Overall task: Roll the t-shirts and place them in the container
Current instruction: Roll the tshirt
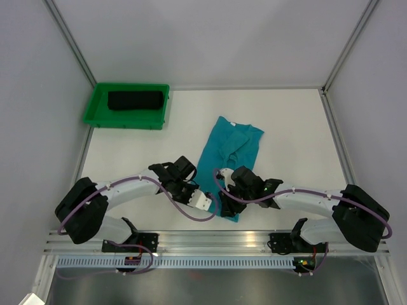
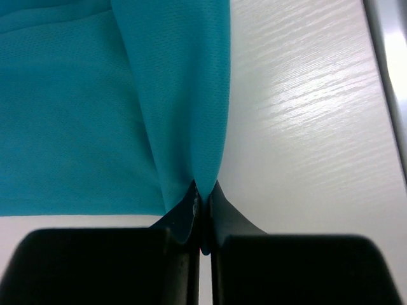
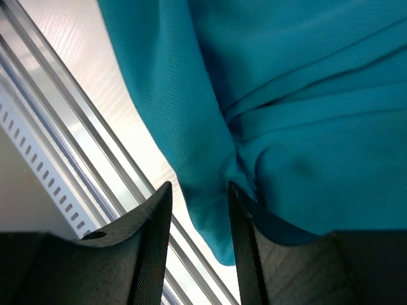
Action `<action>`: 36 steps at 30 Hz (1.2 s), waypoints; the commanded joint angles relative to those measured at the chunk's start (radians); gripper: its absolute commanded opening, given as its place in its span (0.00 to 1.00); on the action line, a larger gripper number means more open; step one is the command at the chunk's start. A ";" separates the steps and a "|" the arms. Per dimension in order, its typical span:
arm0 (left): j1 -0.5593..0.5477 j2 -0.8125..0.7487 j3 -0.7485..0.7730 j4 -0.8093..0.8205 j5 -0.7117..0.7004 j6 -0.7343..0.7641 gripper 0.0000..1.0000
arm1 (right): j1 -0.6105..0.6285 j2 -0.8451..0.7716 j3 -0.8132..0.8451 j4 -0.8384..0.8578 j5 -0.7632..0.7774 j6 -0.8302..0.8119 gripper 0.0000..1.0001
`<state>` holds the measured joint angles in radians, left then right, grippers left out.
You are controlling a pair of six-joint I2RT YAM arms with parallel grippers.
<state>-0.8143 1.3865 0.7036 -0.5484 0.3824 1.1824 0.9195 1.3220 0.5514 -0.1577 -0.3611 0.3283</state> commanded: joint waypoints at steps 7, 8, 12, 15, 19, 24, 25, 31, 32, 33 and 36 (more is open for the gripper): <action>0.119 0.117 0.227 -0.361 0.257 -0.061 0.02 | 0.035 -0.167 -0.039 -0.060 0.096 0.048 0.55; 0.125 0.127 0.246 -0.373 0.266 -0.060 0.02 | 0.039 -0.165 -0.057 -0.052 0.091 0.051 0.56; 0.135 0.167 0.284 -0.400 0.302 -0.075 0.02 | 0.053 -0.144 -0.073 -0.013 0.076 0.058 0.56; 0.145 0.200 0.310 -0.407 0.314 -0.084 0.02 | 0.065 -0.141 -0.082 -0.022 0.106 0.075 0.56; 0.162 0.227 0.327 -0.430 0.323 -0.070 0.02 | 0.065 -0.138 -0.128 0.019 0.117 0.136 0.45; 0.162 0.232 0.327 -0.531 0.345 0.015 0.02 | 0.065 -0.178 -0.160 0.050 0.064 0.157 0.03; 0.162 0.232 0.327 -0.553 0.348 0.026 0.02 | 0.067 -0.188 -0.163 0.044 0.036 0.152 0.00; 0.162 0.265 0.336 -0.676 0.358 0.088 0.08 | 0.044 -0.305 -0.208 0.018 -0.070 0.158 0.00; 0.162 0.275 0.352 -0.677 0.368 0.080 0.10 | 0.033 -0.326 -0.229 0.027 -0.096 0.158 0.00; 0.165 0.290 0.364 -0.676 0.372 0.063 0.13 | 0.010 -0.331 -0.238 0.052 -0.110 0.156 0.00; 0.202 0.351 0.416 -0.665 0.378 0.019 0.13 | -0.027 -0.305 -0.239 0.079 -0.147 0.155 0.00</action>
<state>-0.6525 1.6886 1.0538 -1.1740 0.7177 1.1950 0.9253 1.0039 0.3252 -0.1085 -0.4335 0.4778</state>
